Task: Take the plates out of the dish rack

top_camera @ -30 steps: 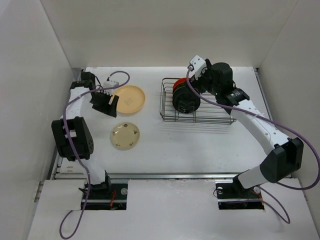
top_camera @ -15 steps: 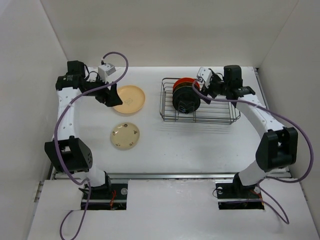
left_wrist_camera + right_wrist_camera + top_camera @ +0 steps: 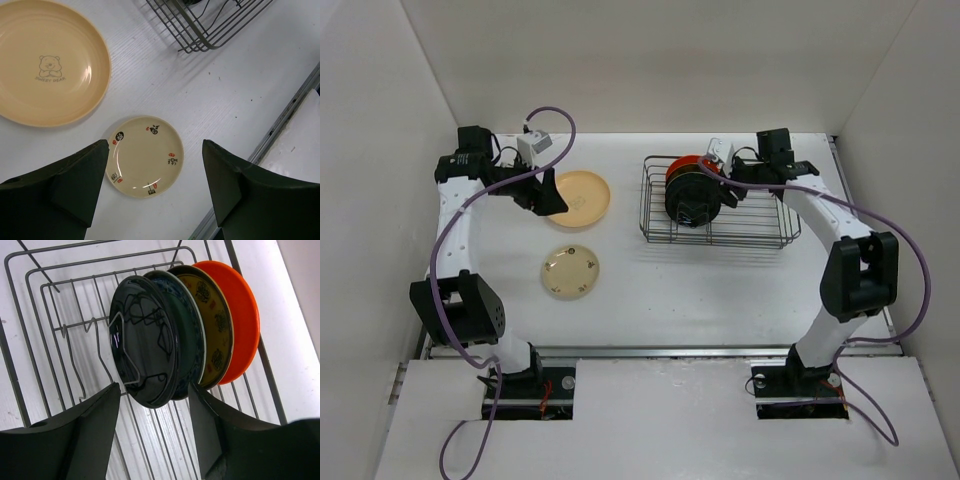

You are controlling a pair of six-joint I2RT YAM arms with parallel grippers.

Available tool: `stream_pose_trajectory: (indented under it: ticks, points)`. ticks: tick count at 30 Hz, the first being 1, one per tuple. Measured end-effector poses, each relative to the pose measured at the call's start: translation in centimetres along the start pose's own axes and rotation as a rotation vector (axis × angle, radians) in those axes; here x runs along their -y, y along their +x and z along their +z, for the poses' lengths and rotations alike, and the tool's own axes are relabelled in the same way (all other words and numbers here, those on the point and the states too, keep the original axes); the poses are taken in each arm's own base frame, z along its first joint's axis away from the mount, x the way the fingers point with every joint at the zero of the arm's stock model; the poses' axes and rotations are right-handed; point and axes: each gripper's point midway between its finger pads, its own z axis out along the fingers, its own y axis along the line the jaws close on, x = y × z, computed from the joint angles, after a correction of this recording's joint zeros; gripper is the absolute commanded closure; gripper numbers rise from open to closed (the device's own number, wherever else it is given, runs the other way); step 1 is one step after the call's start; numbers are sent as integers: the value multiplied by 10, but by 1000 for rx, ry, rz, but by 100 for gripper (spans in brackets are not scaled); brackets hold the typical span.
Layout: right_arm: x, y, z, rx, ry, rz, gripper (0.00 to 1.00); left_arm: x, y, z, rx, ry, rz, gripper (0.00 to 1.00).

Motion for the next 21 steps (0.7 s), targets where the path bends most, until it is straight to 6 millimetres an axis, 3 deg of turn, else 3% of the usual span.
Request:
stream_pose_trajectory:
  ticks: [12, 21]
  points:
    - [0, 16, 12, -29, -42, 56, 51, -7, 3, 7, -8, 6, -18, 27]
    - [7, 21, 19, -37, -48, 74, 53, -13, 6, 12, -19, 13, -35, 27]
